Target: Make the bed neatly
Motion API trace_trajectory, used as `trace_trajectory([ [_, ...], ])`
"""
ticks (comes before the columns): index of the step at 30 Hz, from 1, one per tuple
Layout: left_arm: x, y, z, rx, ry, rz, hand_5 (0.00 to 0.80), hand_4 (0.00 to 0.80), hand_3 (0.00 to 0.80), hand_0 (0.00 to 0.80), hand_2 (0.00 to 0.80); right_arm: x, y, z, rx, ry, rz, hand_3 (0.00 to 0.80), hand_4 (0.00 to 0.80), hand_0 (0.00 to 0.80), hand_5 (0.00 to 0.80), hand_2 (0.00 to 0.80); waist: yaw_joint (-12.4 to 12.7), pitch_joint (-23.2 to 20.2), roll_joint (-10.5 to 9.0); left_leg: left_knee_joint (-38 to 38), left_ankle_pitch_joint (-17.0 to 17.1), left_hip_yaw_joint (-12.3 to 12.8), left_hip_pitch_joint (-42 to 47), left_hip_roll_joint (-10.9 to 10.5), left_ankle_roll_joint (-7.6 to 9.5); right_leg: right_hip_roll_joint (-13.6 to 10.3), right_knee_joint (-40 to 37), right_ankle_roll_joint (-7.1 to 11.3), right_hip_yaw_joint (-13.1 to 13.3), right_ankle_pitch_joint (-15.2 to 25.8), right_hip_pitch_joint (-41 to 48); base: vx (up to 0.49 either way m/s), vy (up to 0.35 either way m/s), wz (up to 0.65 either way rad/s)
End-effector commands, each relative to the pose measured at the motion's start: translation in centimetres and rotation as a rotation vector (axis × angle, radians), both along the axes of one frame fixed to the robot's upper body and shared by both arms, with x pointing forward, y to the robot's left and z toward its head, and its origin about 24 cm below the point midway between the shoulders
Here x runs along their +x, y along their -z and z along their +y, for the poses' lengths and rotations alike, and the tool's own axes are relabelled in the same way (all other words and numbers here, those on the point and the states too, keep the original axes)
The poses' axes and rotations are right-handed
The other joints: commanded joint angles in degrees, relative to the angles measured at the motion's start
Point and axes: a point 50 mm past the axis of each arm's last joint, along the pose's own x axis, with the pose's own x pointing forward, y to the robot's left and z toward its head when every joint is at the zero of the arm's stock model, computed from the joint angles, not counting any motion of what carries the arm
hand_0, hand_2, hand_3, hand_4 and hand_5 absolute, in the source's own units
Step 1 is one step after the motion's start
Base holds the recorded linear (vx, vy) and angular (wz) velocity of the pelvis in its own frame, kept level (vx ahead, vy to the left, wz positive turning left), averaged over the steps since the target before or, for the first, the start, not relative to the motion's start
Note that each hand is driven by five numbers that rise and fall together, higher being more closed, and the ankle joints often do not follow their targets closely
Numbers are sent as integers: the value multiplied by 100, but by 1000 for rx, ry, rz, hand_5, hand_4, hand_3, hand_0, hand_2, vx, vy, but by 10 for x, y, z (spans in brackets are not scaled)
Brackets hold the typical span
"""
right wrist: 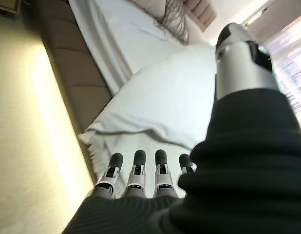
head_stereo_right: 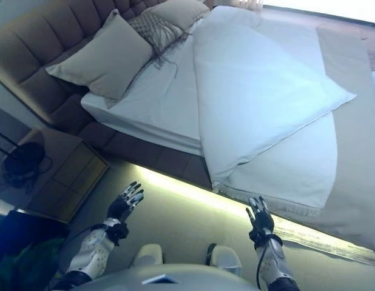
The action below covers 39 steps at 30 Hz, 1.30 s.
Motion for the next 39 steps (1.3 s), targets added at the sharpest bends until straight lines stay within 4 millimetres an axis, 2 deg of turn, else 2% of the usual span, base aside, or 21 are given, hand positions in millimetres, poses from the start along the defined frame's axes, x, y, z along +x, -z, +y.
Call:
trace_trajectory([
  [1, 15, -21, 8, 10, -53, -129, 0, 0, 0, 0, 0, 14, -25, -10, -30, 6, -155, 0, 0, 0, 0, 0, 183, 138, 197, -1607, 1568, -129, -347, 76, -219, 221, -550, 442, 105, 191, 810, 362, 37, 30],
  [3, 8, -18, 13, 22, -68, -119, 0, 0, 0, 0, 0, 14, -25, -9, -19, -7, -162, 0, 0, 0, 0, 0, 365, 184, 255, -2222, 1794, -352, -493, 23, -264, 268, -541, 424, 210, 15, 1055, 415, 33, 26],
  [5, 1, -16, 17, 26, -77, -109, 0, 0, 0, 0, 0, 12, -23, -7, -14, -26, -156, 0, 0, 0, 0, 0, 476, 182, 309, -2383, 1816, -510, -638, -26, -274, 273, -468, 403, 250, -147, 1191, 407, 41, -10],
  [10, -9, -13, 26, 27, -88, -88, 0, 0, 0, 0, 0, 4, -14, 4, 0, -77, -120, 0, 0, 0, 0, 0, 631, 103, 481, -2429, 1690, -486, -875, -127, -266, 222, -157, 395, 320, -634, 1540, 481, 110, -49],
  [12, -6, -13, 27, 27, -85, -92, 0, 0, 0, 0, 0, 4, -11, 8, 1, -73, -106, 0, 0, 0, 0, 0, 637, 56, 488, -2424, 1403, -420, -719, -207, -157, 73, 20, 495, 338, -756, 1615, 510, 194, -80],
  [14, 0, -15, 26, 36, -75, -89, 0, 0, 0, 0, 0, 2, -8, 12, 1, -52, -91, 0, 0, 0, 0, 0, 646, 23, 472, -2275, 1317, -362, -612, -317, -30, -151, 288, 633, 289, -785, 1685, 501, 244, -53],
  [16, 7, -17, 24, 41, -45, -97, 0, 0, 0, 0, 0, 3, -10, 21, 13, -35, -92, 0, 0, 0, 0, 0, 668, -73, 333, -1969, 1205, -395, -585, -622, 224, -555, 861, 937, 264, -121, 1641, 431, 246, -37],
  [17, 9, -19, 22, 33, -28, -111, 0, 0, 0, 0, 0, 4, -12, 25, 9, -42, -103, 0, 0, 0, 0, 0, 681, -112, 302, -1921, 1148, -412, -549, -728, 326, -698, 1175, 978, 246, 159, 1554, 380, 264, -22],
  [20, 12, -22, 16, 63, 18, -118, 0, 0, 0, 0, 0, 6, -19, 35, 3, -20, -130, 0, 0, 0, 0, 0, 685, -206, 346, -1714, 843, -402, -367, -1075, 678, -1096, 2618, 970, 267, 869, 1193, 379, 301, -5],
  [21, 12, -22, 16, 67, 17, -115, 0, 0, 0, 0, 0, 6, -19, 36, 2, -17, -129, 0, 0, 0, 0, 0, 683, -220, 340, -1670, 795, -374, -354, -1117, 717, -1147, 2827, 978, 300, 922, 1091, 291, 259, 13],
  [22, 14, -21, 16, 74, 15, -108, 0, 0, 0, 0, 0, 3, -18, 36, 3, -10, -121, 0, 0, 0, 0, 0, 603, -239, 369, -1557, 613, -328, -198, -1223, 841, -1245, 3407, 956, 347, 1071, 768, 222, 194, 13],
  [23, 14, -22, 16, 74, 16, -109, 0, 0, 0, 0, 0, 3, -18, 36, 4, -11, -122, 0, 0, 0, 0, 0, 593, -245, 374, -1539, 583, -308, -172, -1234, 861, -1261, 3488, 941, 354, 1069, 683, 304, 229, 11],
  [24, 17, -23, 14, 77, 16, -114, 0, 0, 0, 0, 0, 0, -17, 35, 3, -19, -127, 0, 0, 0, 0, 0, 531, -241, 420, -1499, 493, -248, -23, -1241, 906, -1287, 3556, 840, 307, 1041, 412, 227, 106, 30],
  [27, 19, -27, 13, 85, 3, -123, 0, 0, 0, 0, 0, 1, -16, 33, 4, -18, -138, 0, 0, 0, 0, 0, 513, -173, 447, -1435, 366, -232, 174, -1237, 905, -1162, 2827, 695, 50, 835, 92, 224, -18, 21],
  [28, 20, -27, 14, 89, -10, -121, 0, 0, 0, 0, 0, 5, -16, 31, 7, -15, -143, 0, 0, 0, 0, 0, 526, -124, 448, -1438, 311, -271, 282, -1224, 885, -1095, 2396, 656, -44, 759, -26, 186, -110, -4],
  [30, 17, -26, 17, 90, -33, -117, 0, 0, 0, 0, 0, 13, -16, 30, 9, -26, -147, 0, 0, 0, 0, 0, 515, -24, 373, -1458, 102, -395, 536, -1264, 842, -1016, 1272, 694, -156, 932, -299, 232, -151, -23],
  [32, 14, -24, 18, 91, -46, -105, 0, 0, 0, 0, 0, 22, -16, 29, 18, -27, -148, 0, 0, 0, 0, 0, 447, 16, 222, -1435, -148, -365, 685, -1306, 791, -948, 129, 839, -131, 1183, -485, 243, -162, -54],
  [33, 13, -24, 19, 91, -45, -105, 0, 0, 0, 0, 0, 23, -17, 29, 21, -28, -150, 0, 0, 0, 0, 0, 430, 45, 201, -1446, -226, -347, 769, -1301, 783, -914, -151, 903, -122, 1331, -468, 279, -141, -49],
  [34, 12, -24, 22, 92, -40, -105, 0, 0, 0, 0, 0, 24, -16, 28, 26, -27, -149, 0, 0, 0, 0, 0, 361, 49, 106, -1534, -375, -328, 933, -1337, 783, -910, -614, 1075, -41, 1713, -628, 296, -105, -26],
  [36, 9, -23, 26, 94, -37, -100, 0, 0, 0, 0, 0, 21, -14, 25, 26, -22, -145, 0, 0, 0, 0, 0, 305, 31, 75, -1676, -494, -330, 1136, -1327, 786, -844, -1126, 1202, -22, 2014, -694, 329, -102, 2],
  [39, 7, -22, 32, 103, -31, -93, 0, 0, 0, 0, 0, 13, -10, 23, 30, -24, -143, 0, 0, 0, 0, 0, 275, -30, 48, -1699, -682, -326, 1309, -1263, 789, -857, -1335, 1250, -142, 2124, -664, 302, -113, 33],
])
